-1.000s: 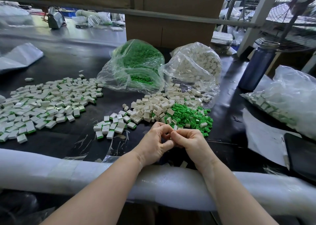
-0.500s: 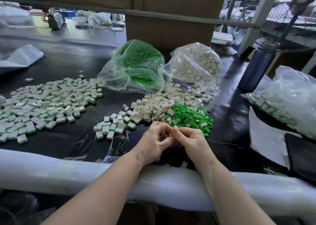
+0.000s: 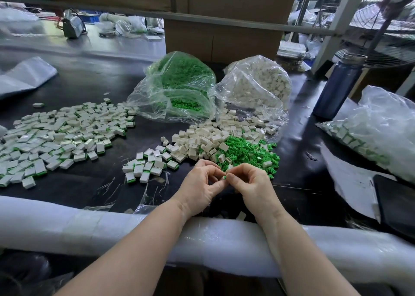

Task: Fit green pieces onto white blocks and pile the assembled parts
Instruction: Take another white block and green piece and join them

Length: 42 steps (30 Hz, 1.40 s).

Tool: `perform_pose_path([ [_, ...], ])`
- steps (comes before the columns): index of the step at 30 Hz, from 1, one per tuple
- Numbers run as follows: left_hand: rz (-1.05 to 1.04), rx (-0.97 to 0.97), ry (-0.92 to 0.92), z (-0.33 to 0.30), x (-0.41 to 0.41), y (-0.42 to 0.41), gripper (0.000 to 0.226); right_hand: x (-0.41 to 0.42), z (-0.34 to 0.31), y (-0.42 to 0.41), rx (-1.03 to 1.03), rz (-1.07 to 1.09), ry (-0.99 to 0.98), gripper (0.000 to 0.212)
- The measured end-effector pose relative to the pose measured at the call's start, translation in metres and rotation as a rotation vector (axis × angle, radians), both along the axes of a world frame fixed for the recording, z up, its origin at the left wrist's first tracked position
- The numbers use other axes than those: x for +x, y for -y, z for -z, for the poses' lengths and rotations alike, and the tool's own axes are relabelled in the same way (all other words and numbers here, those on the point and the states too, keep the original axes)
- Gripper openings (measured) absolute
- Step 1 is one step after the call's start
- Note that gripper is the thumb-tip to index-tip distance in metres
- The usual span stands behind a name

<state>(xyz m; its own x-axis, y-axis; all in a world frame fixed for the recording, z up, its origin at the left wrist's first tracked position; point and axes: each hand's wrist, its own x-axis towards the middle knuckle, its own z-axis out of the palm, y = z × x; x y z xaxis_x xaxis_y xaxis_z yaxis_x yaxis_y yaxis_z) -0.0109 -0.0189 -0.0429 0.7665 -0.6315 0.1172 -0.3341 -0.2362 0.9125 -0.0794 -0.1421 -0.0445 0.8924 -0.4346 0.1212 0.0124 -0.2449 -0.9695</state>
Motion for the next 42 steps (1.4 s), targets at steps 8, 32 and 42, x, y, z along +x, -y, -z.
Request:
perform_pose_path([
  [8, -0.016, -0.015, -0.006, -0.001, 0.000, -0.001, 0.011, -0.001, -0.003, 0.000, 0.016, 0.019, 0.023, 0.011],
  [32, -0.676, 0.187, 0.081, 0.006, 0.013, -0.006, 0.019, 0.002, 0.009, 0.017, -0.103, 0.606, -0.013, 0.028],
  [42, -0.809, 0.301, 0.142, 0.007, 0.015, -0.006, 0.032, 0.002, 0.009, 0.021, -0.129, 0.685, -0.120, 0.011],
])
